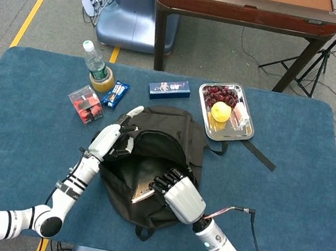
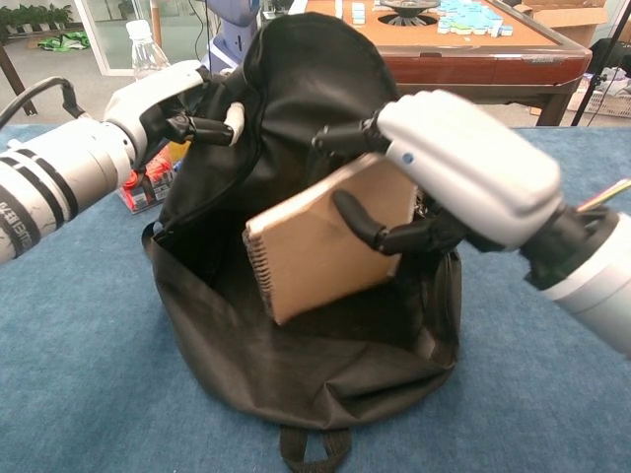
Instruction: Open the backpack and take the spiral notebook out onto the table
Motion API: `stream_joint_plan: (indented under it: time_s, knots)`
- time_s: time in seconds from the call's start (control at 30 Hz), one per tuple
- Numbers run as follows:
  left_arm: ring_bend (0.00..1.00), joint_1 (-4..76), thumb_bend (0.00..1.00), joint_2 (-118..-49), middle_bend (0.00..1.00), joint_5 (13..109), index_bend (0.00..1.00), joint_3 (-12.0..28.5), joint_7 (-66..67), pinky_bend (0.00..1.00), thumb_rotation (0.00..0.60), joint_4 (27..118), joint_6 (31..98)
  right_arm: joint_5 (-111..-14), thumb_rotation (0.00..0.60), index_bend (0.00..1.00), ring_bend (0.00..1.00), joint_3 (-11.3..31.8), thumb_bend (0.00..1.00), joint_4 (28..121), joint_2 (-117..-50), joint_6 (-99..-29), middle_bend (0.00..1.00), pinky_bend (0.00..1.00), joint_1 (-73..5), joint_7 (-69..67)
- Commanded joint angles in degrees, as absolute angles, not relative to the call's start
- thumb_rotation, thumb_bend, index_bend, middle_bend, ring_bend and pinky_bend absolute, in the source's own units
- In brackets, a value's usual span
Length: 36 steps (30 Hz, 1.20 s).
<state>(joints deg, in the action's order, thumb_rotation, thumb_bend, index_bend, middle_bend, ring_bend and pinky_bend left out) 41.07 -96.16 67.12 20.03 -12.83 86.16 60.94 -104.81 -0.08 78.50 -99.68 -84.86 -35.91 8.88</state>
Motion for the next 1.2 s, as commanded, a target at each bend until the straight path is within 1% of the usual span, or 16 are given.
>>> stream_joint_plan:
  time_s: [0.03,0.27,0.47,0.7,0.8,0.97,1.2]
  knots:
    - [0.00,41.17,0.69,-96.21,0.04,66.77,0.55,20.04,-12.62,0.05,0.600,85.95,60.73,-106.13,0.600,0.81,0.56,0.18,0.60,83.15,-96.00,-86.30,0.59,0.46,-35.03,9.99]
    - [0.00,41.36,0.69,-96.36,0.04,65.88,0.55,20.13,-12.09,0.05,0.600,85.34,60.31,-107.37,0.600,0.85,0.62,2.20,0.61,91.27,-89.83,-89.33,0.62,0.55,-33.82,8.82]
    - [0.00,41.32,0.69,-96.29,0.04,65.55,0.55,20.12,-12.01,0.05,0.600,85.00,60.19,-106.11,0.600,0.87,0.65,4.12,0.61,95.18,-84.85,-91.07,0.64,0.62,-32.01,8.68]
    - [0.00,40.69,0.69,-95.65,0.04,66.00,0.55,19.45,-12.33,0.05,0.600,84.95,60.34,-103.49,0.600,0.87,0.66,6.80,0.61,99.37,-77.93,-94.32,0.64,0.64,-29.08,5.42]
    - [0.00,40.29,0.69,-95.32,0.04,66.54,0.55,18.99,-12.56,0.05,0.600,85.07,60.60,-101.63,0.600,0.87,0.67,7.74,0.61,100.26,-74.86,-94.69,0.64,0.64,-27.82,4.79]
    - [0.00,39.83,0.69,-94.89,0.04,68.00,0.55,18.14,-12.55,0.05,0.600,85.57,61.24,-98.10,0.600,0.87,0.67,8.58,0.61,100.08,-71.61,-93.00,0.64,0.64,-26.72,2.89]
    - [0.00,39.45,0.69,-94.48,0.04,69.53,0.51,16.81,-11.73,0.05,0.600,85.95,61.59,-90.68,0.600,0.87,0.67,9.18,0.61,95.85,-70.83,-85.78,0.64,0.64,-27.07,0.41]
